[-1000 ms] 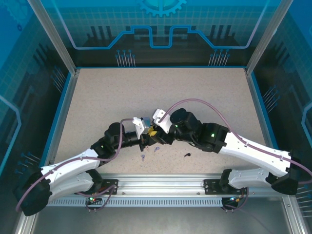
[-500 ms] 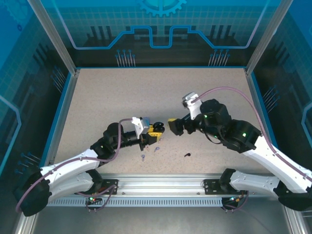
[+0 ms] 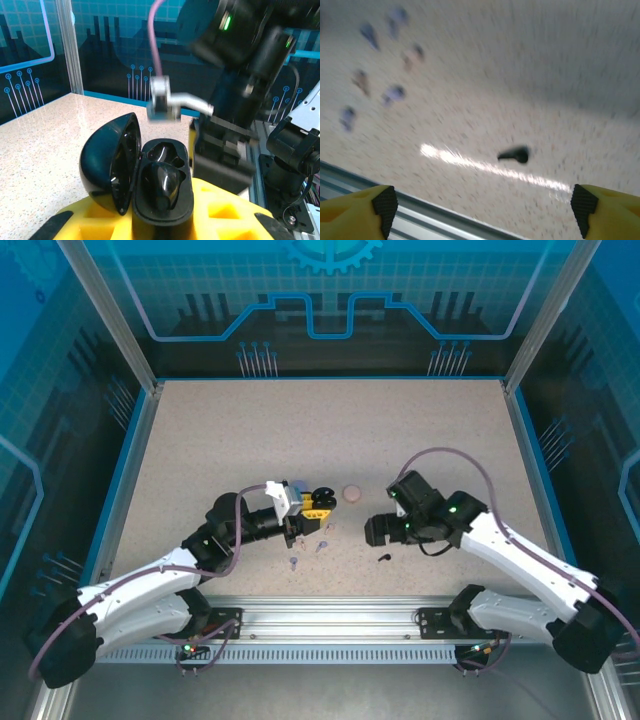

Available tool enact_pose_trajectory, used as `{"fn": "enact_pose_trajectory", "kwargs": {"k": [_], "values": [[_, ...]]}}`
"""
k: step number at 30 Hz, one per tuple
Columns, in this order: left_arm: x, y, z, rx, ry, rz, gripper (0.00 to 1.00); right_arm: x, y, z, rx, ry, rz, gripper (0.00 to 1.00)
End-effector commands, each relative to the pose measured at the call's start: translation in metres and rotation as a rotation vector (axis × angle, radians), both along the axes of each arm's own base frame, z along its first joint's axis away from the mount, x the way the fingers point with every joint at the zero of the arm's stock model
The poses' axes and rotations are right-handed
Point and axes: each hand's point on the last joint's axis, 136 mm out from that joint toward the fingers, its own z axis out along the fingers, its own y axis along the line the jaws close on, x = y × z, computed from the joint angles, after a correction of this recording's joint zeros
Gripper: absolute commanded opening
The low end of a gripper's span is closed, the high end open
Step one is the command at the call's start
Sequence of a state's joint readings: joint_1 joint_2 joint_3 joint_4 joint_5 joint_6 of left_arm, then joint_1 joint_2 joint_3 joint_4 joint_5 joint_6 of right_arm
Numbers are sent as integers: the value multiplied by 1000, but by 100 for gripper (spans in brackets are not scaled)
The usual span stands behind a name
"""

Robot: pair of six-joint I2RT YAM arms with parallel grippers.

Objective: Insert wireless bluetooth earbuds into charging case

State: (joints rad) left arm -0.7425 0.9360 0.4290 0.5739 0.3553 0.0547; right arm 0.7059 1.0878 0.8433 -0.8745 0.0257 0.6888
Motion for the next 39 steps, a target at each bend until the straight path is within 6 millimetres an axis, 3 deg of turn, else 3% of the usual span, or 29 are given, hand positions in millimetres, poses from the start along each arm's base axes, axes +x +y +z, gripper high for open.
{"fn": "enact_pose_trajectory", "kwargs": {"k": [1, 4, 8, 17, 39], "values": [[-4, 2, 12, -24, -53, -2, 0, -26, 0, -33, 10, 191, -65, 89], [-5, 3, 10, -23, -50, 2, 0, -32, 0, -54, 6, 242, -84, 88], [-6, 5, 9, -21, -48, 6, 0, -31, 1, -67, -1, 255, -98, 85], [-7, 5, 10, -26, -42, 1, 0, -22, 6, -79, -9, 251, -111, 76], [-8, 7, 11, -23, -29, 8, 0, -17, 6, -100, -55, 258, -120, 68]]}}
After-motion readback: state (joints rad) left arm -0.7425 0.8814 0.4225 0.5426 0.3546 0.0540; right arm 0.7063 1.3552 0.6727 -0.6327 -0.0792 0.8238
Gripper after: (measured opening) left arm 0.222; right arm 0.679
